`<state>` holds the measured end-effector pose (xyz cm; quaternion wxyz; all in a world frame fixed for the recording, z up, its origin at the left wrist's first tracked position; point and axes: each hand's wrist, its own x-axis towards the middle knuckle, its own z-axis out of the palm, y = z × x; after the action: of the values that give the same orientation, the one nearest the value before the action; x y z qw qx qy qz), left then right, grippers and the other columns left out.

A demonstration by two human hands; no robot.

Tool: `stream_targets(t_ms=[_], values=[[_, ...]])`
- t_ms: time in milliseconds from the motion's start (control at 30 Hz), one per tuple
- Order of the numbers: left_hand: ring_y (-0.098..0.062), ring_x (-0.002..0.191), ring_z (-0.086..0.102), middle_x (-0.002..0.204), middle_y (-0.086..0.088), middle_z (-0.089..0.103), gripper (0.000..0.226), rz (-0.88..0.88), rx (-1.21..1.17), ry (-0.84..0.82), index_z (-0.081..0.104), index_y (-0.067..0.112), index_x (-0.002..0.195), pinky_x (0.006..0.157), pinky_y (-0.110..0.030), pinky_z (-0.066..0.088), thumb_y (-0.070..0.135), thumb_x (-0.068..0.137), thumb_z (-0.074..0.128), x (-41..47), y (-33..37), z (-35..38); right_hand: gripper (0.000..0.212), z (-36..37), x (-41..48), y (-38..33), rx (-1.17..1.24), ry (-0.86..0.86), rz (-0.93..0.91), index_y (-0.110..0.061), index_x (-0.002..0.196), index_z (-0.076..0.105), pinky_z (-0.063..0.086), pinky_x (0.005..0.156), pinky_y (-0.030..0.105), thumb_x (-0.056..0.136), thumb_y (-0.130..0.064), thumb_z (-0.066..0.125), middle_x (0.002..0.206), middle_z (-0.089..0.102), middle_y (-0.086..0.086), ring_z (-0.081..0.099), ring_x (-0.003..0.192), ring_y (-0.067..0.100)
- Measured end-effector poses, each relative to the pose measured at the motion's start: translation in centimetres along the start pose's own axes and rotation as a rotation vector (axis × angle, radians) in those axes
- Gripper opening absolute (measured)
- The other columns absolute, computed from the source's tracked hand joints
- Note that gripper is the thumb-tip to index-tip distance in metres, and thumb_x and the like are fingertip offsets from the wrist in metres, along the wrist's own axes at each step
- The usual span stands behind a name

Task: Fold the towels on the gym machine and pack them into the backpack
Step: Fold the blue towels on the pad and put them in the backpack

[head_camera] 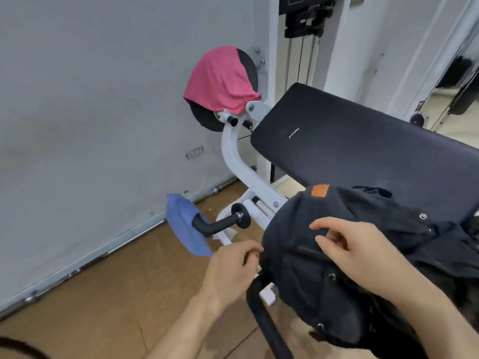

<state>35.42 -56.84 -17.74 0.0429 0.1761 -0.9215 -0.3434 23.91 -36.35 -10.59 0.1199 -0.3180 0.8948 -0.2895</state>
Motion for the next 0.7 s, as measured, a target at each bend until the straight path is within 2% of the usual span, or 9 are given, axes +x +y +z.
stream_targets(t_ms=[100, 167, 300, 400, 467, 533, 600, 700], values=[[0.005, 0.083, 0.058, 0.092, 0.022, 0.068, 0.028, -0.047, 0.018, 0.016, 0.071, 0.032, 0.101, 0.069, -0.008, 0.04, 0.015, 0.095, 0.049, -0.9, -5.8, -4.5, 0.021, 4.4, 3.0, -5.1, -0.013, -0.05, -0.019, -0.037, 0.109, 0.064, 0.043, 0.061, 0.019, 0.092, -0.028, 0.058, 0.068, 0.063, -0.009, 0.059, 0.068, 0.006], [0.001, 0.086, 0.059, 0.096, 0.02, 0.069, 0.029, -0.084, 0.065, 0.02, 0.072, 0.031, 0.103, 0.072, -0.014, 0.043, 0.016, 0.093, 0.049, -1.5, -10.3, -7.3, 0.023, 7.8, 5.1, -8.9, 0.009, -0.097, -0.029, -0.037, 0.111, 0.064, 0.049, 0.066, 0.025, 0.093, -0.027, 0.055, 0.07, 0.064, -0.007, 0.059, 0.067, 0.008], [-0.011, 0.092, 0.062, 0.099, 0.012, 0.069, 0.028, -0.158, 0.128, 0.005, 0.07, 0.03, 0.102, 0.078, -0.027, 0.046, 0.017, 0.09, 0.049, -1.6, -17.9, -11.1, 0.027, 14.4, 8.9, -14.8, 0.06, -0.232, -0.02, -0.03, 0.117, 0.061, 0.052, 0.084, 0.035, 0.092, -0.021, 0.054, 0.094, 0.069, -0.003, 0.064, 0.088, 0.015], [-0.015, 0.105, 0.06, 0.112, 0.008, 0.067, 0.034, -0.211, 0.134, -0.026, 0.066, 0.029, 0.115, 0.087, -0.026, 0.045, 0.017, 0.09, 0.047, -0.5, -22.4, -12.5, 0.031, 19.3, 11.8, -16.9, 0.061, -0.311, -0.016, -0.025, 0.118, 0.056, 0.051, 0.088, 0.039, 0.088, -0.018, 0.052, 0.107, 0.067, 0.0, 0.062, 0.1, 0.022], [-0.017, 0.111, 0.059, 0.12, 0.004, 0.065, 0.039, -0.256, 0.101, -0.045, 0.061, 0.026, 0.126, 0.09, -0.026, 0.043, 0.016, 0.09, 0.047, 0.9, -24.6, -13.0, 0.047, 22.1, 13.7, -17.7, 0.067, -0.335, 0.029, -0.029, 0.137, 0.047, 0.05, 0.09, 0.033, 0.091, -0.023, 0.052, 0.125, 0.062, -0.003, 0.059, 0.111, 0.018], [-0.019, 0.116, 0.058, 0.127, 0.001, 0.063, 0.044, -0.318, 0.023, -0.064, 0.055, 0.023, 0.133, 0.094, -0.028, 0.044, 0.016, 0.09, 0.048, 2.6, -26.3, -13.2, 0.06, 24.4, 15.5, -18.5, 0.033, -0.349, 0.08, -0.024, 0.15, 0.031, 0.044, 0.093, 0.029, 0.095, -0.029, 0.053, 0.14, 0.053, -0.001, 0.052, 0.125, 0.02], [-0.02, 0.12, 0.056, 0.133, 0.0, 0.06, 0.047, -0.388, -0.089, -0.078, 0.05, 0.022, 0.139, 0.097, -0.027, 0.044, 0.017, 0.092, 0.046, 4.7, -27.1, -13.2, 0.063, 26.1, 17.4, -18.6, -0.012, -0.33, 0.065, -0.027, 0.149, 0.029, 0.046, 0.096, 0.039, 0.091, -0.042, 0.049, 0.138, 0.052, 0.001, 0.05, 0.125, 0.026], [-0.021, 0.117, 0.058, 0.131, 0.0, 0.06, 0.042, -0.448, -0.266, -0.074, 0.05, 0.022, 0.137, 0.09, -0.027, 0.044, 0.02, 0.096, 0.043, 7.9, -28.0, -13.3, 0.066, 28.4, 20.6, -17.6, -0.052, -0.297, 0.07, -0.039, 0.144, 0.025, 0.051, 0.085, 0.05, 0.081, -0.056, 0.036, 0.124, 0.052, -0.002, 0.054, 0.115, 0.025]])
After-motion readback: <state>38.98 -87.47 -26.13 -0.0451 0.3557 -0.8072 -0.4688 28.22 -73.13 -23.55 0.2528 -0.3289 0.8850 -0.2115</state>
